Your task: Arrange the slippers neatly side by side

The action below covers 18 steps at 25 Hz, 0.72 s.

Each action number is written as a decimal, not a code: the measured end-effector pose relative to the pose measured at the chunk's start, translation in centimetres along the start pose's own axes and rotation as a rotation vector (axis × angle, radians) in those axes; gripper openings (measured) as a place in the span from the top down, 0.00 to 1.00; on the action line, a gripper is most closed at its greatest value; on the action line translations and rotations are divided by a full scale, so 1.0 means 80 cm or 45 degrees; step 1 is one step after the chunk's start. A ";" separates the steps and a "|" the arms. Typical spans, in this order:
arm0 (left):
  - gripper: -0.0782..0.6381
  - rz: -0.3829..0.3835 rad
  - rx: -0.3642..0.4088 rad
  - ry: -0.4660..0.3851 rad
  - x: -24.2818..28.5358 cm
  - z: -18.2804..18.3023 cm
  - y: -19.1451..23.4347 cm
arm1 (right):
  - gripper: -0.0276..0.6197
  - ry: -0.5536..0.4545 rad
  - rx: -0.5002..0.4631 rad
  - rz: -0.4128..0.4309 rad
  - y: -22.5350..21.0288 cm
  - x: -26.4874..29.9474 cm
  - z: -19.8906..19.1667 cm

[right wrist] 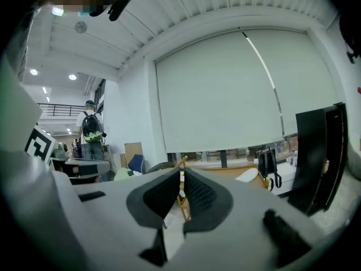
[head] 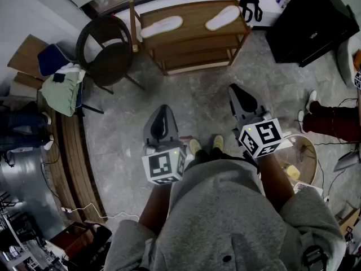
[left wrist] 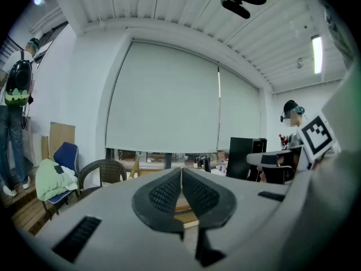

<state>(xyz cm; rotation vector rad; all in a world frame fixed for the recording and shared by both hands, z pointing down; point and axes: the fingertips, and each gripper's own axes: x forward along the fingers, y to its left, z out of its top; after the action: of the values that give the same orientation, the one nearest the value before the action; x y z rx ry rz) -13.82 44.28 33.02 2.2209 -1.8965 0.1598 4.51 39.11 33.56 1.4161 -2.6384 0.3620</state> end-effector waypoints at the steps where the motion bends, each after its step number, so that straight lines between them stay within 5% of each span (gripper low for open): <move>1: 0.86 0.002 0.002 0.005 -0.001 0.000 0.003 | 0.90 -0.002 -0.001 0.000 0.002 0.001 0.000; 18: 0.86 -0.068 0.022 0.014 -0.010 -0.011 0.032 | 0.90 -0.030 0.020 -0.074 0.028 0.005 -0.006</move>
<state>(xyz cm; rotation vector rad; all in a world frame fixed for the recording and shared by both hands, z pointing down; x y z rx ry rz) -16.40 44.87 33.98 2.2748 -1.8347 0.1798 2.41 40.15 33.75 1.5079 -2.6116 0.3632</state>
